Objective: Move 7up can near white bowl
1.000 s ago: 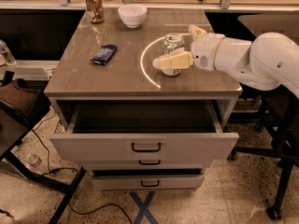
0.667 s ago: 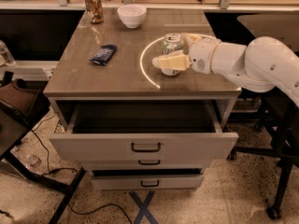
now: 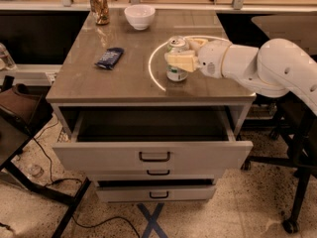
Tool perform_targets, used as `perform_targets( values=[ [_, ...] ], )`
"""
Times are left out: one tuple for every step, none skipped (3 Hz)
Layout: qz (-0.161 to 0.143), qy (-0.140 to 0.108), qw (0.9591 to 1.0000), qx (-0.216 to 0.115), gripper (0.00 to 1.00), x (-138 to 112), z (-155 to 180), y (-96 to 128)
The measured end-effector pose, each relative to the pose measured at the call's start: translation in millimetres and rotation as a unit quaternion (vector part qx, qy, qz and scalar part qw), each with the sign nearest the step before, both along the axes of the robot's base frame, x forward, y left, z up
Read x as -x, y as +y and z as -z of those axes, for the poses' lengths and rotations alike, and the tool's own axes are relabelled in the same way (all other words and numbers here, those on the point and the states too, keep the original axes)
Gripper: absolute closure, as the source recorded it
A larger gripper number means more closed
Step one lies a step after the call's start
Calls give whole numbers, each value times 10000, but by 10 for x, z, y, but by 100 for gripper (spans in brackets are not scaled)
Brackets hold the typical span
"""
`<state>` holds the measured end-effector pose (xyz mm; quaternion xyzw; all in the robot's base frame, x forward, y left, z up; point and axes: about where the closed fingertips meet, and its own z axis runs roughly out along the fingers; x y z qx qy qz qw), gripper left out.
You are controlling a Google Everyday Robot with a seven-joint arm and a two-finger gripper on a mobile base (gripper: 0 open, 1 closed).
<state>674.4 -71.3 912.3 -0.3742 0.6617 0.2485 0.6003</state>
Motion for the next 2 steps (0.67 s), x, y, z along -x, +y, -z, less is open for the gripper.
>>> perform_targets(
  values=[
    [-29,0,10000,-2,96,3,-1,37],
    [-38,0,10000,-2,100,3,-1,50]
  ],
)
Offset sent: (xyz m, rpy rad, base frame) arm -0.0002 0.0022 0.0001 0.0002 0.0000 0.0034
